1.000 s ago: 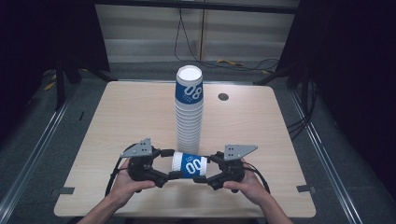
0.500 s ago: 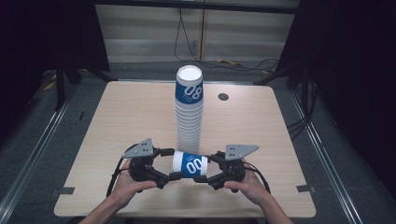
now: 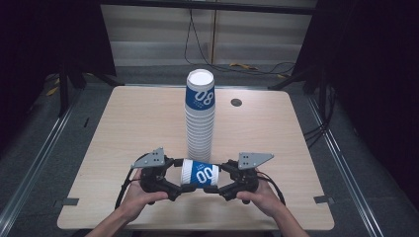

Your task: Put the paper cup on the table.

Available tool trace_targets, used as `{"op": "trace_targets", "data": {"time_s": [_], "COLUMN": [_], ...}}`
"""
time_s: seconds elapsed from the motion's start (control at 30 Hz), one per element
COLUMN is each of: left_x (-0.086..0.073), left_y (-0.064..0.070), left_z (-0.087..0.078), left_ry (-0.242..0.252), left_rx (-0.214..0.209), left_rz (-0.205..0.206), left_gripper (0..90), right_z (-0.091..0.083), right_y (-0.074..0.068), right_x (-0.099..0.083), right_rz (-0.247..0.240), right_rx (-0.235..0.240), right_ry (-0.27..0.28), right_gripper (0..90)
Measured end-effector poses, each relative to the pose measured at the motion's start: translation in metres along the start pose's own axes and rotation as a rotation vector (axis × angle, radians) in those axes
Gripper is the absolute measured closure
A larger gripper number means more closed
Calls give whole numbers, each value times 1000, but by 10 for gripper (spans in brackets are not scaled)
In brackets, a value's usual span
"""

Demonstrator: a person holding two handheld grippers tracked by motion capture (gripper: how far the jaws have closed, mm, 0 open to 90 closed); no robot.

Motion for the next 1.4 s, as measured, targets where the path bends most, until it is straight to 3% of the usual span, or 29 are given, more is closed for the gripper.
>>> {"op": "trace_targets", "data": {"time_s": [0.1,0.33,0.4,0.77,1.0,1.2,1.4], "left_x": [2,3,3,2,-1,0,-1], "left_y": [0,1,2,5,3,2,-4], "left_z": [0,-3,-4,-7,-6,-9,-17], "left_ry": [16,21,19,15,-20,-11,-13], "left_rx": [-16,-33,-58,-80,-84,-72,-49], "left_rz": [-10,11,12,17,6,-2,-10], "left_gripper": [105,133,151,193,215,216,215], "right_z": [-1,-3,-3,-4,1,3,1], "right_y": [0,-1,-1,-2,0,3,6], "right_x": [1,1,1,-3,-9,-15,-17], "right_rz": [1,0,-6,6,40,91,80], "right_rx": [-1,14,15,60,47,33,-18], "right_ry": [7,16,9,-23,-80,-128,-150], "right_gripper": [283,286,288,284,255,221,166]}}
Point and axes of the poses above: each handheld gripper's, and its own axes: z roughly forward along the jaws, x roughly out of its top, y roughly to its right, the point moved 9 cm from there along z, roughly forward along the jaws, and after that the axes turned 12 degrees about -y, right-handed, at the moved point
